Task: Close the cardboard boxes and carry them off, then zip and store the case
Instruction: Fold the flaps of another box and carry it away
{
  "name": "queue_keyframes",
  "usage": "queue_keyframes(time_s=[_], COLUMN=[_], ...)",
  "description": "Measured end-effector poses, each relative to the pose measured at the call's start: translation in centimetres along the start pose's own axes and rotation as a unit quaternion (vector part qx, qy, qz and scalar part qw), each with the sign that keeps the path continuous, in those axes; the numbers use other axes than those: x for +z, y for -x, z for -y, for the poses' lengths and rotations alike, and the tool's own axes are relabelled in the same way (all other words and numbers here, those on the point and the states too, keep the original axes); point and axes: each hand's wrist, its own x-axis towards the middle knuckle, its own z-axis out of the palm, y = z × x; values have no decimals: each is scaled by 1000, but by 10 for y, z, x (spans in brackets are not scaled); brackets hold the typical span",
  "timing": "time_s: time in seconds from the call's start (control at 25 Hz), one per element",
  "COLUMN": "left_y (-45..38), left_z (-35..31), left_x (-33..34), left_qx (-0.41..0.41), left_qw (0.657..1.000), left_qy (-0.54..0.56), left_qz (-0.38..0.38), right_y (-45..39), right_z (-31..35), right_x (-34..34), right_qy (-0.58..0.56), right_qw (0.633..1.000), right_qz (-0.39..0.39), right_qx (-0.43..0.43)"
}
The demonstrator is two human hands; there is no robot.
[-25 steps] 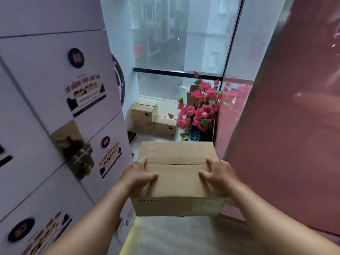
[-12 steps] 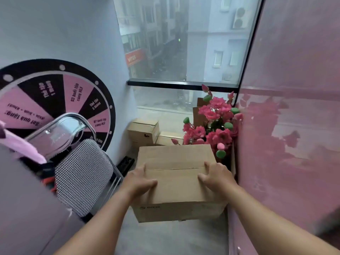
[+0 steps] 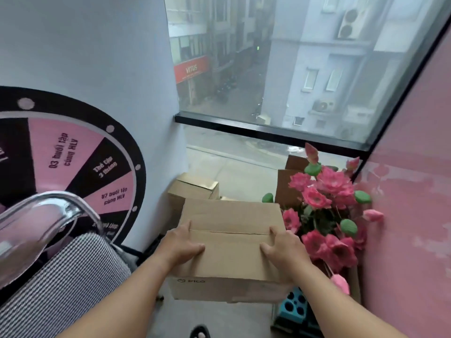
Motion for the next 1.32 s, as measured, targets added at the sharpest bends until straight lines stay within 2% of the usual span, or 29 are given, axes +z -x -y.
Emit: queue_keyframes(time_s=[0.32,0.6,0.88,1.08,1.32], left_y=[-235,-418,-574,-650,-716], left_z=[-8,-21,-9,23,76], left_x=[-58,-54,9,81,183], left_qx=[9,0,-29,-33,-32], left_qw=[999,997,995,991,986], left_qy=[4,-34,-3,-26,-19], left_qz=[35,71,92,127,165], right_y=[-212,-373,-515,-580,-631], right_z=[64,62,26,-17,-74], right_x=[-5,15,67,129,208], right_qy=[-36,-62,-87,-82,-47], right_qw=[999,996,985,970,958], right_qz=[-12,0,27,79,88], right_qx=[38,71,146,215,269])
